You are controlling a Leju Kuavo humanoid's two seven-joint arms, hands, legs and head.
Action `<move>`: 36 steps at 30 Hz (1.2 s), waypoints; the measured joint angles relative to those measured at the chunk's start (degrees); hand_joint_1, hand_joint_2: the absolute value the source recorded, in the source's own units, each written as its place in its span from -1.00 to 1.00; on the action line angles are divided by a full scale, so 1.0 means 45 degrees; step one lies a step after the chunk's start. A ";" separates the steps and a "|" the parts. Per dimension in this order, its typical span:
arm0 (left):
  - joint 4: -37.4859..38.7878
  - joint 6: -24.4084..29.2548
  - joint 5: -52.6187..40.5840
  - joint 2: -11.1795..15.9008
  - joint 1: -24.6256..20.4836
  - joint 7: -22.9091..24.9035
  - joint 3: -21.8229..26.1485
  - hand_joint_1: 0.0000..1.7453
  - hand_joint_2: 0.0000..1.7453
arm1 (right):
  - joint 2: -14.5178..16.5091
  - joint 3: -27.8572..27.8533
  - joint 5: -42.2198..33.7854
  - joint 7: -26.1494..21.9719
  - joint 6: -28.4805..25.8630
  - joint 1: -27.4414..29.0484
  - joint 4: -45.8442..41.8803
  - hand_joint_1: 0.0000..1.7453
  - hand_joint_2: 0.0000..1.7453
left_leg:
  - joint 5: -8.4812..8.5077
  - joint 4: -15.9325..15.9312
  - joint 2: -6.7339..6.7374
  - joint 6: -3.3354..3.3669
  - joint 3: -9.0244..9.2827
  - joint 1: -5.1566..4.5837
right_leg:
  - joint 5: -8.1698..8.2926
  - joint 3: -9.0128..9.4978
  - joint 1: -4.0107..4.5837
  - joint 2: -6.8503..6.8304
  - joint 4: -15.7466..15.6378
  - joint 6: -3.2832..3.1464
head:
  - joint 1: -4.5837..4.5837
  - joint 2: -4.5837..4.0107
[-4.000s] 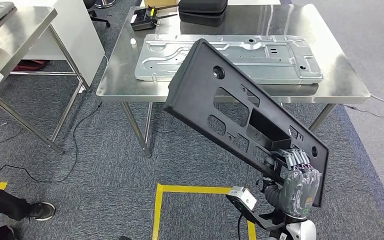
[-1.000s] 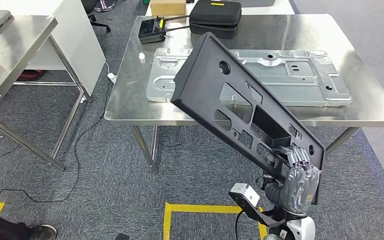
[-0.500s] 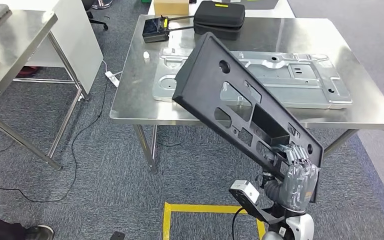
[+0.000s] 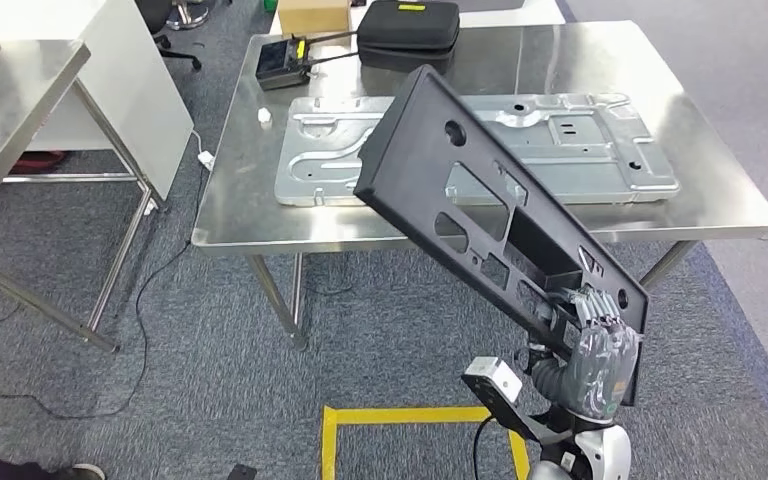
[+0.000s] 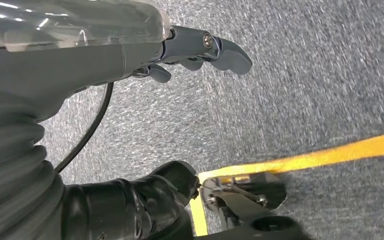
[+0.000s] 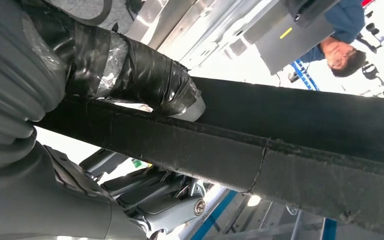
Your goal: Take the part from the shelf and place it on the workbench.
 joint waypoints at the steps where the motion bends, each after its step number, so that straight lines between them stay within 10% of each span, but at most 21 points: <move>1: 0.0000 0.0000 0.0000 0.0001 0.0012 -0.0001 0.0000 -1.00 1.00 | -0.0004 0.0001 0.0000 0.0000 0.0001 0.0008 0.0002 1.00 1.00 | -0.0239 0.0714 -0.0009 -0.0022 -0.0343 0.0007 | 0.0002 -0.0008 0.0009 0.0086 0.0006 -0.0008 | 0.0002 0.0000; 3: 0.0000 -0.0003 0.0000 0.0000 0.0035 -0.0001 0.0000 -1.00 1.00 | -0.0011 0.0004 -0.0001 0.0000 0.0002 0.0017 0.0004 1.00 1.00 | 0.0057 0.0802 -0.0038 -0.0012 -0.0407 0.0010 | 0.0003 -0.0005 0.0016 0.0315 0.0027 -0.0008 | 0.0001 0.0000; 6: 0.0000 -0.0005 0.0000 0.0011 0.0046 -0.0006 0.0000 -1.00 1.00 | -0.0015 0.0008 -0.0001 0.0001 0.0003 0.0004 0.0002 1.00 1.00 | 0.1279 -0.1634 -0.0611 0.0151 0.0714 0.0025 | -0.0005 0.0008 0.0020 0.0704 0.0075 0.0037 | 0.0005 0.0000; 10: 0.0000 -0.0006 -0.0001 0.0018 0.0027 -0.0016 0.0000 -1.00 1.00 | -0.0019 0.0027 -0.0001 0.0002 0.0001 0.0011 0.0000 1.00 1.00 | 0.1459 -0.2562 -0.0810 0.0322 0.1145 0.0003 | 0.0089 -0.0138 -0.0031 0.1161 0.0060 0.0356 | 0.0002 0.0000; 13: 0.0000 -0.0037 0.0001 0.0003 0.0012 -0.0046 0.0000 -1.00 1.00 | -0.0033 0.0043 0.0016 0.0002 0.0000 0.0004 -0.0001 1.00 1.00 | 0.1603 -0.2810 -0.0456 0.0550 0.1244 0.0088 | -0.0358 -0.0451 0.0017 0.0600 0.0718 0.0538 | 0.0060 0.0000; 17: 0.0000 -0.0140 -0.0005 0.0002 0.0040 -0.0102 0.0000 -1.00 1.00 | -0.0102 0.0114 0.0323 -0.0004 0.0000 -0.0026 0.0033 1.00 1.00 | 0.1586 -0.2817 -0.0078 0.0646 0.1239 0.0052 | -0.1511 -0.1687 -0.0058 -0.0075 0.3350 0.0678 | 0.0107 0.0000; 22: 0.0000 -0.0401 -0.0019 -0.0002 0.0008 -0.0298 -0.0013 -1.00 1.00 | -0.0149 0.0155 0.0911 -0.0055 0.0000 -0.0036 0.0046 1.00 1.00 | 0.1472 -0.2706 0.0033 0.0478 0.1260 0.0007 | -0.0070 -0.0128 -0.0035 -0.0259 0.0421 0.0537 | 0.0106 0.0000; 27: 0.0000 -0.0483 -0.0039 0.0000 -0.0009 -0.0352 -0.0019 -1.00 1.00 | -0.0154 0.0182 0.0968 -0.0217 0.0000 -0.0030 0.0039 1.00 1.00 | 0.1268 -0.2501 0.0037 0.0138 0.1185 0.0013 | -0.0035 0.0067 -0.0002 -0.0237 -0.0074 0.0230 | 0.0099 0.0000; 32: 0.0000 -0.0529 -0.0040 0.0004 0.0023 -0.0347 -0.0024 -1.00 1.00 | -0.0144 0.0182 0.1060 -0.0343 0.0000 0.0009 0.0035 1.00 1.00 | -0.0227 0.0863 -0.0014 -0.0029 -0.0419 0.0046 | -0.0038 0.0138 -0.0026 -0.0190 -0.0116 0.0003 | 0.0084 0.0000; 36: 0.0000 -0.0539 -0.0022 0.0010 0.0054 -0.0330 -0.0024 -1.00 1.00 | -0.0117 0.0181 0.1360 -0.0451 0.0001 0.0076 0.0010 1.00 1.00 | 0.1205 -0.1172 -0.0041 0.0052 0.0433 0.0039 | -0.0143 0.0211 -0.0005 -0.0051 -0.0020 0.0074 | 0.0085 0.0000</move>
